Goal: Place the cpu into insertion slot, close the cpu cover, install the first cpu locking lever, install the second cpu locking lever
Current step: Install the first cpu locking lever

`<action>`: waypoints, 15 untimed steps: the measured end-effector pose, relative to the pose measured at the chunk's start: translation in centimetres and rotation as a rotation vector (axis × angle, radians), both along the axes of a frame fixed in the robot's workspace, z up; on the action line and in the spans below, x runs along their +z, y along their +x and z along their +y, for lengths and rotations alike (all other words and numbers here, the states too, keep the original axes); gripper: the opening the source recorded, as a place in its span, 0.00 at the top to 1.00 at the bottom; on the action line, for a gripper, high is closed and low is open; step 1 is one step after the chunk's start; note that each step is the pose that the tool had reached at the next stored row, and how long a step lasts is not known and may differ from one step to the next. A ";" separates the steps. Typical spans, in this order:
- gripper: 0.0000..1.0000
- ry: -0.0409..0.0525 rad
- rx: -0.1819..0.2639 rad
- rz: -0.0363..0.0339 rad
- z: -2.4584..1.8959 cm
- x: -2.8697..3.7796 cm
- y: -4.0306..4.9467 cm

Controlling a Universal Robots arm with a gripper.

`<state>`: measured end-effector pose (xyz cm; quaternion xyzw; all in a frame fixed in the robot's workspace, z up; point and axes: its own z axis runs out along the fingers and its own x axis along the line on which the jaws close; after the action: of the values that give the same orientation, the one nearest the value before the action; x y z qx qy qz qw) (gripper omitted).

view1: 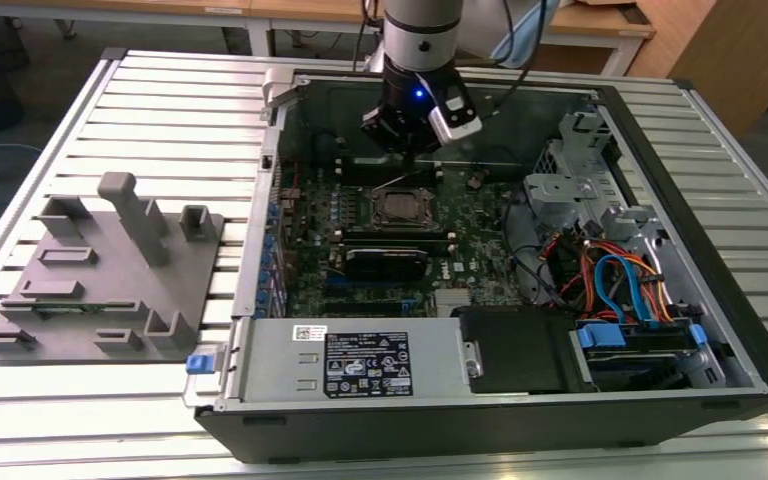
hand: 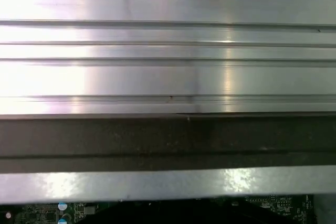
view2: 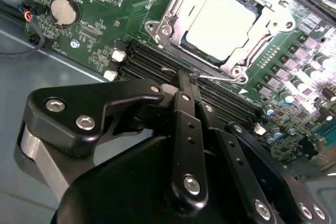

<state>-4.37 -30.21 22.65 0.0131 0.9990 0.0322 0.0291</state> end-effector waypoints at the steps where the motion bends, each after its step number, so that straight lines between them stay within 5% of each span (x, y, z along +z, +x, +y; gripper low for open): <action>1: 0.89 -0.0001 0.000 0.0001 0.02 -0.05 0.05; 15: 0.89 -0.0001 0.000 0.0001 0.05 -1.27 0.65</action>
<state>-3.71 -30.15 21.38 0.0131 0.9990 0.0322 0.0290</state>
